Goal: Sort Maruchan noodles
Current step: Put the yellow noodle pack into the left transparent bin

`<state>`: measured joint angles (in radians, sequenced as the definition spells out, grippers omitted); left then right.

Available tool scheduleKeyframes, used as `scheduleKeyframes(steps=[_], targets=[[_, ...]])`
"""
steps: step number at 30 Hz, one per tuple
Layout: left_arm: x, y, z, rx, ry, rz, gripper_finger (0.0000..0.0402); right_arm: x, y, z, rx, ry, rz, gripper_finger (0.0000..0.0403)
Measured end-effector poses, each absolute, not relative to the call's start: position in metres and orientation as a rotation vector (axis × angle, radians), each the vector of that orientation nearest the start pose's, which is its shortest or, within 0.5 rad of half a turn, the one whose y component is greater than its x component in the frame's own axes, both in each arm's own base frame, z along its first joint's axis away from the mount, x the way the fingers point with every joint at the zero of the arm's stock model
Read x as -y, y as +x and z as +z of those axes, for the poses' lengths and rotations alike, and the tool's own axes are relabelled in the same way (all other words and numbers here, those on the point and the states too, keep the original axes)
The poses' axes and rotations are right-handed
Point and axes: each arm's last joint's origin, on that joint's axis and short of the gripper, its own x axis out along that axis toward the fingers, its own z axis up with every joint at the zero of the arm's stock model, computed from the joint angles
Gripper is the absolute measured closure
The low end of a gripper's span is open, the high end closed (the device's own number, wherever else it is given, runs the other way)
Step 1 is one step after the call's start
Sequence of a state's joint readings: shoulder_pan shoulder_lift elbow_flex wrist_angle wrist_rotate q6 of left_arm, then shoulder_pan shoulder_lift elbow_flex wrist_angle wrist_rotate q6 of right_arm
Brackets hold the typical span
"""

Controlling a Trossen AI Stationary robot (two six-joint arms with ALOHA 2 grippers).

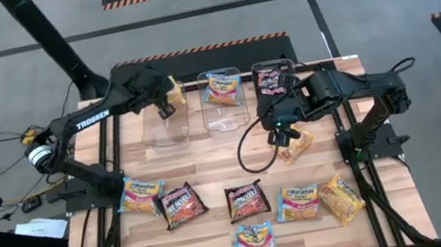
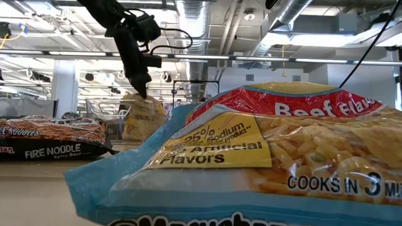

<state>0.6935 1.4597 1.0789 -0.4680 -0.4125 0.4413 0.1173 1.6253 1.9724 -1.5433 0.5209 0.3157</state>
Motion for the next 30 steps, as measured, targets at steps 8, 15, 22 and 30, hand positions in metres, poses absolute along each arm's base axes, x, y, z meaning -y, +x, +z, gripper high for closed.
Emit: scheduleKeyframes(steps=[8,15,22,30], targets=[[-0.200,0.219,0.243,-1.115,0.187,0.819,0.0401,-0.018,0.279,0.421,-1.059,-0.097,-0.525,0.0284],[-0.199,0.218,0.238,-1.105,0.127,0.850,0.0401,-0.018,0.279,0.421,-1.054,-0.095,-0.525,0.0284],[-0.196,0.217,0.229,-1.085,0.074,0.767,0.0390,-0.018,0.279,0.421,-1.054,-0.095,-0.525,0.0284],[-0.197,0.215,0.228,-1.085,0.056,0.769,0.0341,-0.018,0.279,0.421,-1.053,-0.091,-0.528,0.0284]])
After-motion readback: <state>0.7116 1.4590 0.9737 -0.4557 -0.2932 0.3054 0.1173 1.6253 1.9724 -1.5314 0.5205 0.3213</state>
